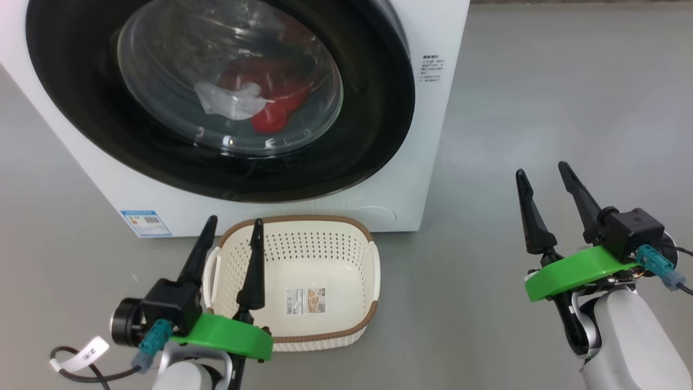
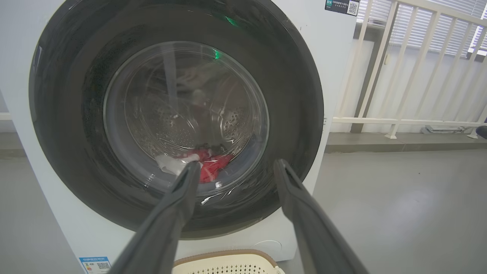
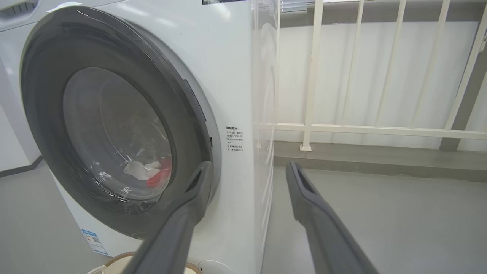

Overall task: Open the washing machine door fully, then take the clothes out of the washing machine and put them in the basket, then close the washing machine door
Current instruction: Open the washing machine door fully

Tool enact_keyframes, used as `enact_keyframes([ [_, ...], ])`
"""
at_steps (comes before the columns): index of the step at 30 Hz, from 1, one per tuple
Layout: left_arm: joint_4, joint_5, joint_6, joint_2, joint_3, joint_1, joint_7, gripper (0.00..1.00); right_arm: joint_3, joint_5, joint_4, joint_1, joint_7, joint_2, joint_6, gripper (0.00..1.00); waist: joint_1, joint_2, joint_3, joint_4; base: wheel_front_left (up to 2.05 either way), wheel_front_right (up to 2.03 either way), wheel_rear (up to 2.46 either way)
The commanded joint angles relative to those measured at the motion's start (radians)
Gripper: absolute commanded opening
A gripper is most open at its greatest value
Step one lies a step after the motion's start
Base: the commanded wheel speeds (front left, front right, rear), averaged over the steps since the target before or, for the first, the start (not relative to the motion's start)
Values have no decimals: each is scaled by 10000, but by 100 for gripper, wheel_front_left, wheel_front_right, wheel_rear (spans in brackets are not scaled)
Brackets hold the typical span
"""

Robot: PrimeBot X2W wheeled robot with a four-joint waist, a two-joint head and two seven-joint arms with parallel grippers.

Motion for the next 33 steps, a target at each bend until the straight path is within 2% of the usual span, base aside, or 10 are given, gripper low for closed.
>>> enact_keyframes([
  [1,-344,-110,-91,150,243,-486,-120,100,181,30,-296,-419,-65,5,4,100,0,-1,279,104,0,0,0],
  [3,-571,-119,-295,150,164,-597,-120,100,122,34,-361,-537,-65,5,4,100,0,-1,495,161,0,0,0],
  [4,-671,-135,-338,150,161,-629,-120,100,93,52,-391,-600,-65,5,4,94,0,-1,605,188,0,0,0],
  [6,-864,-127,-404,150,152,-685,-120,100,41,76,-447,-738,-65,5,4,49,0,-1,812,235,0,0,0],
  [7,-934,-117,-432,150,142,-703,-120,100,19,100,-469,-814,-65,5,4,38,0,-1,911,258,0,0,0],
  [9,-1039,-91,-507,150,108,-753,-120,100,-23,151,-503,-989,-65,5,4,4,0,-1,1099,304,0,0,0],
  [10,-1083,-76,-535,150,94,-784,-120,100,-29,238,-501,-1080,-65,5,4,0,0,-1,1186,328,0,0,0],
  [15,-1302,-66,-593,150,73,-940,-120,100,-11,948,-357,-1707,-65,5,4,0,0,-1,1592,399,0,0,0],
  [29,-1683,-424,-526,150,-231,-1346,-120,100,821,5536,1257,-3899,-55,5,4,0,0,-1,2442,721,0,0,0],
  [33,-1767,-498,-497,150,-305,-1403,-120,100,972,6481,1669,-4639,318,5,4,0,0,-1,2667,864,0,0,0],
])
